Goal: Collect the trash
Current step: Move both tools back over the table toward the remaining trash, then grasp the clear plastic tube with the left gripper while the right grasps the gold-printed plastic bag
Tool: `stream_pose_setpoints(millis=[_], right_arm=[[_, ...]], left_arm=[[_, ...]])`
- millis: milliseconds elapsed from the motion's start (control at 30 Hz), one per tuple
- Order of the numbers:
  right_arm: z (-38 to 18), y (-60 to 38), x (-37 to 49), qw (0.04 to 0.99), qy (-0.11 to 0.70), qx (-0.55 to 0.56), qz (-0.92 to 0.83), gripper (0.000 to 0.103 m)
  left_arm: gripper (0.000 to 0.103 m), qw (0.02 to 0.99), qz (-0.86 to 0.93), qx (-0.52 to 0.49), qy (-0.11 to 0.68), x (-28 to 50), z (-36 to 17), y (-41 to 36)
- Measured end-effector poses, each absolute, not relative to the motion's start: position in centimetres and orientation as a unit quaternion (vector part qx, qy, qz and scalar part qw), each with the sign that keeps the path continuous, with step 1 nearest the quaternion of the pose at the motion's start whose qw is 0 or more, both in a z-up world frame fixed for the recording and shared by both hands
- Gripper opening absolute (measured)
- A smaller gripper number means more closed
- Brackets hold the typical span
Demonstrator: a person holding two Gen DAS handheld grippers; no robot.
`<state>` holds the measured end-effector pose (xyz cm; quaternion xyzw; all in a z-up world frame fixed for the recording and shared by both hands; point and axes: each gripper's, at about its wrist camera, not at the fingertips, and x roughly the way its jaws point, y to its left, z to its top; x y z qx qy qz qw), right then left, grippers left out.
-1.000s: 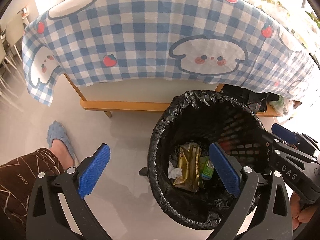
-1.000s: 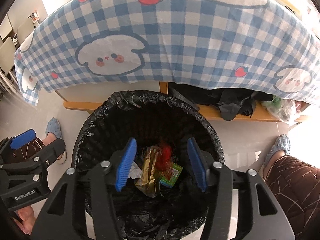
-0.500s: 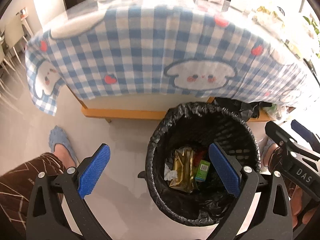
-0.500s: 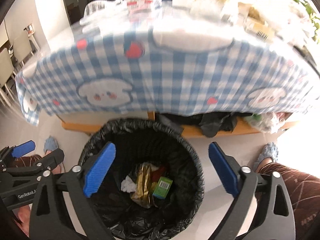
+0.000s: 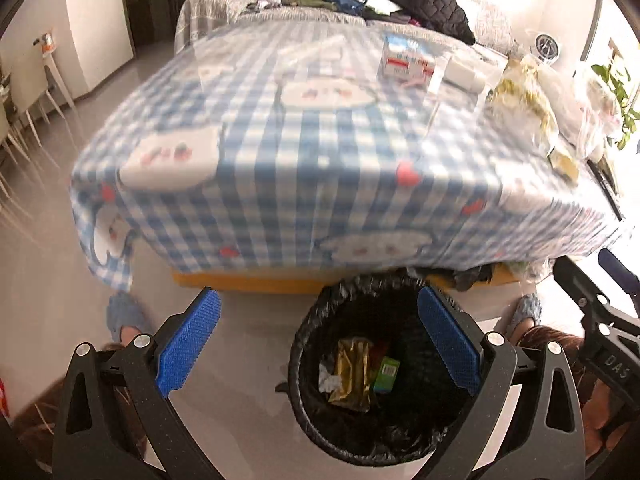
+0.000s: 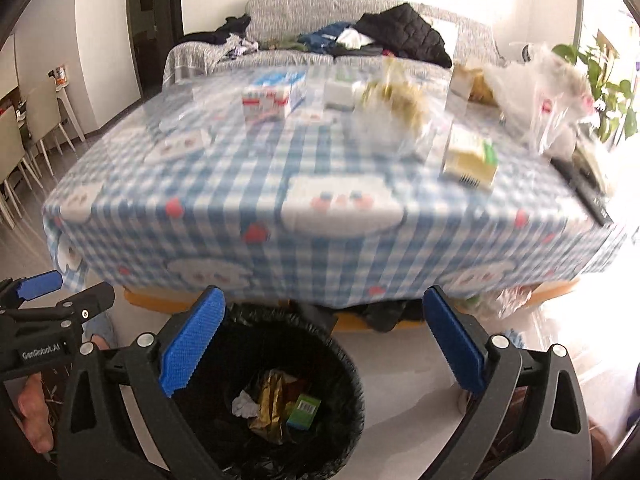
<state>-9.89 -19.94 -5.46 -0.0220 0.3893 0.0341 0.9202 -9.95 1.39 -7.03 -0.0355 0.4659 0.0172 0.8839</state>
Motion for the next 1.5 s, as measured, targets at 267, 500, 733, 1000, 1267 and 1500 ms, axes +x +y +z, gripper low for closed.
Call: stream_pose_setpoints(millis=[267, 500, 733, 1000, 1267, 1500], right_arm=[[-1.7, -21.4, -7.1, 0.926, 0.376, -0.025, 0.033, 0.095], [0.0, -22.6, -3.7, 0.928, 0.371, -0.034, 0.019, 0.095], [0.8, -23.9, 1.6, 0.927, 0.373, -0.028, 0.004, 0.095], [0.1, -24.0, 7.1, 0.922, 0.385, -0.04, 0.002, 0.095], [-1.7, -24.6, 11.4, 0.916, 0.4, -0.033, 0.01, 0.095], [-3.0, -25.3, 12.9, 0.908, 0.419, -0.016, 0.014, 0.095]], left_arm=[[0.097, 0.894, 0.018, -0.029, 0.446, -6.4, -3.1, 1.5], [0.097, 0.897, 0.015, -0.023, 0.441, -2.4, -1.2, 1.7], [0.097, 0.894, 0.028, -0.021, 0.447, 2.5, -1.5, 3.0], [0.097, 0.892, 0.034, -0.014, 0.451, 9.5, -2.0, 3.7], [0.097, 0.886, 0.025, -0.032, 0.462, 16.3, -3.1, 4.6], [0.096, 0.879, 0.033, -0.014, 0.476, 20.5, -4.1, 4.0]])
